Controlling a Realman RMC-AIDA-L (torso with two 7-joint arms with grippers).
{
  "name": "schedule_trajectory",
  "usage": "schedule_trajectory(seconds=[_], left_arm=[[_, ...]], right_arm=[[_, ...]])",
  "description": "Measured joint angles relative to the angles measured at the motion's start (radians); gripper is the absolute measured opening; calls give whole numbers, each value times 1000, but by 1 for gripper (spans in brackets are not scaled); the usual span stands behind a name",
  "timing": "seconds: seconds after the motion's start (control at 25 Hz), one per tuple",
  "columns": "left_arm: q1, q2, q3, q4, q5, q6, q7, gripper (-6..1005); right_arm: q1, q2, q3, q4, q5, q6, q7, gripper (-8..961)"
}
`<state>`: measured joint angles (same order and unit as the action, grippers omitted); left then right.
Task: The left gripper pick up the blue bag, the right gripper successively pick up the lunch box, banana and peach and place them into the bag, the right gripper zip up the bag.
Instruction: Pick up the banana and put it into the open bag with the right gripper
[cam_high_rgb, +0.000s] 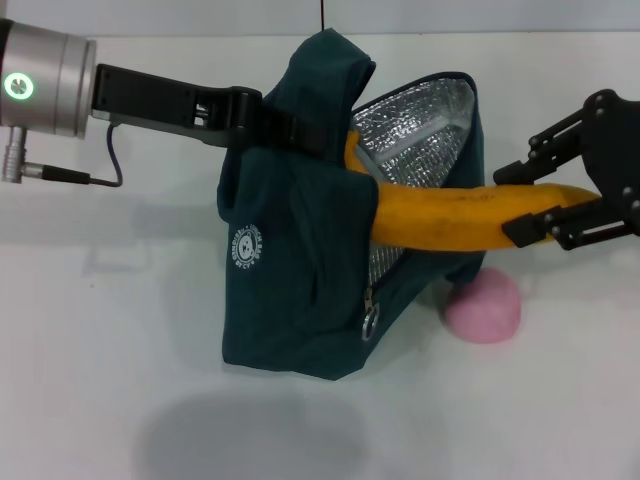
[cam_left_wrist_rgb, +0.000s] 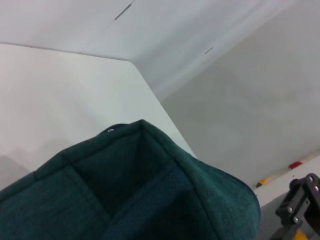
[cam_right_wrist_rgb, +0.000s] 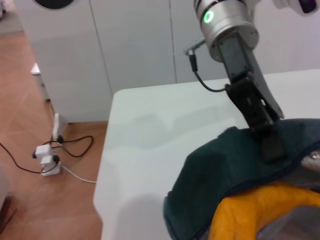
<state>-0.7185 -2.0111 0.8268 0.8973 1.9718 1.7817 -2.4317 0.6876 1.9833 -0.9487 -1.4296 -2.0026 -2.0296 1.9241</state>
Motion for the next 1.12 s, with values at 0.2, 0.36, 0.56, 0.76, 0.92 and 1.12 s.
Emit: schedule_trajectory(seconds=[0.2,0.36,0.56,0.76,0.92,1.12], left_arm=[[-1,2,0,0,-1,1,0,36],[-1,2,0,0,-1,1,2,36],[-8,-1,0,0,-1,1,3,36],[-12,-3,0,0,-1,1,3,36],[-13,-3,0,0,-1,1,3,36],[-15,-3,0,0,-1,1,6,36]], right_arm=[[1,-3,11,-9,-8,9,-6,439],[-5,-6,14,-8,-9,26,-25,439],[1,-6,6,6,-13,56,-40,439],[48,0,-11,57,-36,62,-42,439],[72,5,-79,88,-67,94,-41,438],[115,27,-152,142,-136,164,-27,438]])
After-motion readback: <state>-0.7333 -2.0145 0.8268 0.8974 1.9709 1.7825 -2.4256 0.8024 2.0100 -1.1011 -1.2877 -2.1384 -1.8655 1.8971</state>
